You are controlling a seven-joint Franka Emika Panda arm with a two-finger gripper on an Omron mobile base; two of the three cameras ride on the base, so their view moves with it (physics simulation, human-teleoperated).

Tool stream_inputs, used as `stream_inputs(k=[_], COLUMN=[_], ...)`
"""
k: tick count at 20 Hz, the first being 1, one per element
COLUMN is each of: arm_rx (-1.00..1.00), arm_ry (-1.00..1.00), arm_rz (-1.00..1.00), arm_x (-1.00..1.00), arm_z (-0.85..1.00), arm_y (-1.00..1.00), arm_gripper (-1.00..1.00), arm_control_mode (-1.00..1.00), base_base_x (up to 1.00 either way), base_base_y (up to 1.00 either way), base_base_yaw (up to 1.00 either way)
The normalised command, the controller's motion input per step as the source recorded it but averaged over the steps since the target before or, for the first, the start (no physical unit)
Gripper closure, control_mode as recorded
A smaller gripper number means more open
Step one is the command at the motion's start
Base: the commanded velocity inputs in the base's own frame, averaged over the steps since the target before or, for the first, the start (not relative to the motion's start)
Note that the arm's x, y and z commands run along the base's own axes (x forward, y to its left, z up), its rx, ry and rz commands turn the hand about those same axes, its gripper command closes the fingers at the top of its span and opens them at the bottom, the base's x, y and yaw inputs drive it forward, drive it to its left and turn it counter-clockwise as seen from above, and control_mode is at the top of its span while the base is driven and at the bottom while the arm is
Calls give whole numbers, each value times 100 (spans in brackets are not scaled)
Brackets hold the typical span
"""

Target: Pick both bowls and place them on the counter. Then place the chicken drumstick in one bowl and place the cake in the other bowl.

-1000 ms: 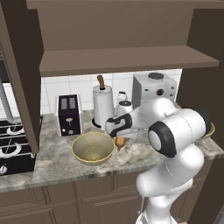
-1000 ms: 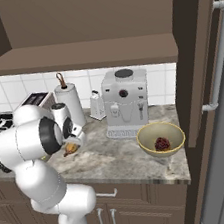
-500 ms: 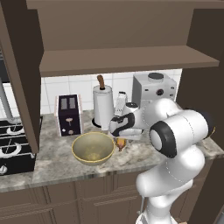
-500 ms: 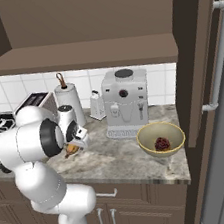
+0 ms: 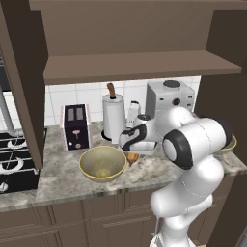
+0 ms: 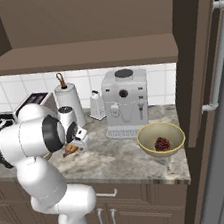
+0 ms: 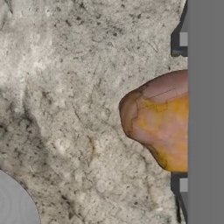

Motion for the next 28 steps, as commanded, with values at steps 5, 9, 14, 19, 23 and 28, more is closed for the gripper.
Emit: stream_inputs(k=[5, 9, 14, 19, 23, 28], arm_rx=[0, 0, 2, 6, 3, 1], arm_ry=[1, 5, 0, -7, -9, -8], arm_rz=[0, 2, 0, -8, -13, -16], arm_x=[0, -1, -25, -68, -68, -59], arm_z=[-34, -30, -16, 0, 3, 45], arm_y=[16, 9, -5, -27, -21, -6], arm_gripper=[100, 100, 100, 100, 100, 100], arm_control_mode=[-100, -100, -100, -100, -100, -100], base_base_x=[0, 0, 0, 0, 0, 0], base_base_y=[0, 0, 0, 0, 0, 0], base_base_yaw=[0, 0, 0, 0, 0, 0])
